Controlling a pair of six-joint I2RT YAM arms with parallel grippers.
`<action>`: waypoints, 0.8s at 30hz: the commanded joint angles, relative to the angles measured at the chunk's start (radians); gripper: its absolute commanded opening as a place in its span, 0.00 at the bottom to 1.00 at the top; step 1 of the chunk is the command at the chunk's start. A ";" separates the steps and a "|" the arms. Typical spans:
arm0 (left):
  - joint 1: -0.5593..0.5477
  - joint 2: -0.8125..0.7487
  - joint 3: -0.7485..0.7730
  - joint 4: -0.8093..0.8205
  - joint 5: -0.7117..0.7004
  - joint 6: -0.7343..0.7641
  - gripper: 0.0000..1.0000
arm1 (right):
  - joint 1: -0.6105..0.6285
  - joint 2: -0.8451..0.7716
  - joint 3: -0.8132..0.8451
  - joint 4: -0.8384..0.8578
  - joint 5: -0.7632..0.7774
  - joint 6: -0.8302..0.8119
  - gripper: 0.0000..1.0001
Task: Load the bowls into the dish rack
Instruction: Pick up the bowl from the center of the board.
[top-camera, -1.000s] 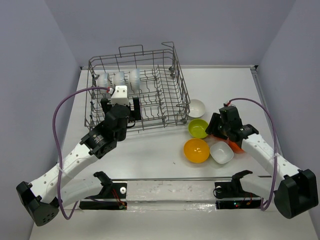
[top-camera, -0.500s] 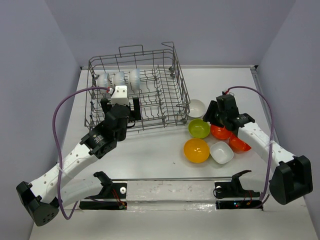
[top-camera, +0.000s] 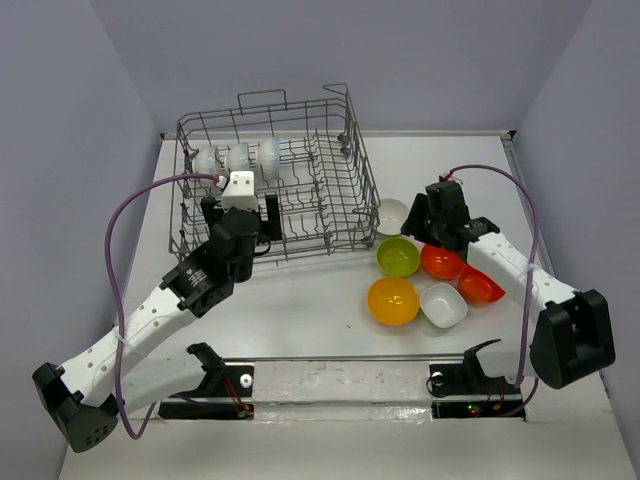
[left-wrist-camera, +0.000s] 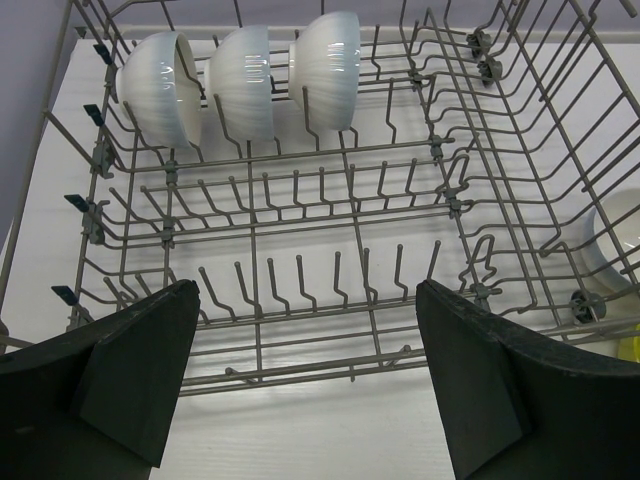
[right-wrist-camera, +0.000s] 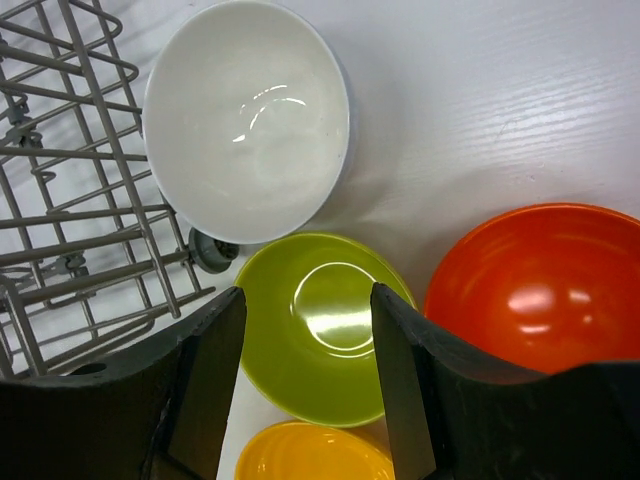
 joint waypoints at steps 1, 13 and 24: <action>-0.006 0.002 -0.004 0.026 -0.028 -0.002 0.99 | -0.004 0.043 0.067 0.068 0.040 0.016 0.59; -0.006 0.009 -0.006 0.026 -0.030 -0.002 0.99 | -0.067 0.157 0.133 0.092 0.073 0.030 0.58; -0.006 0.011 -0.006 0.025 -0.034 -0.002 0.99 | -0.096 0.134 0.118 0.098 0.042 0.015 0.59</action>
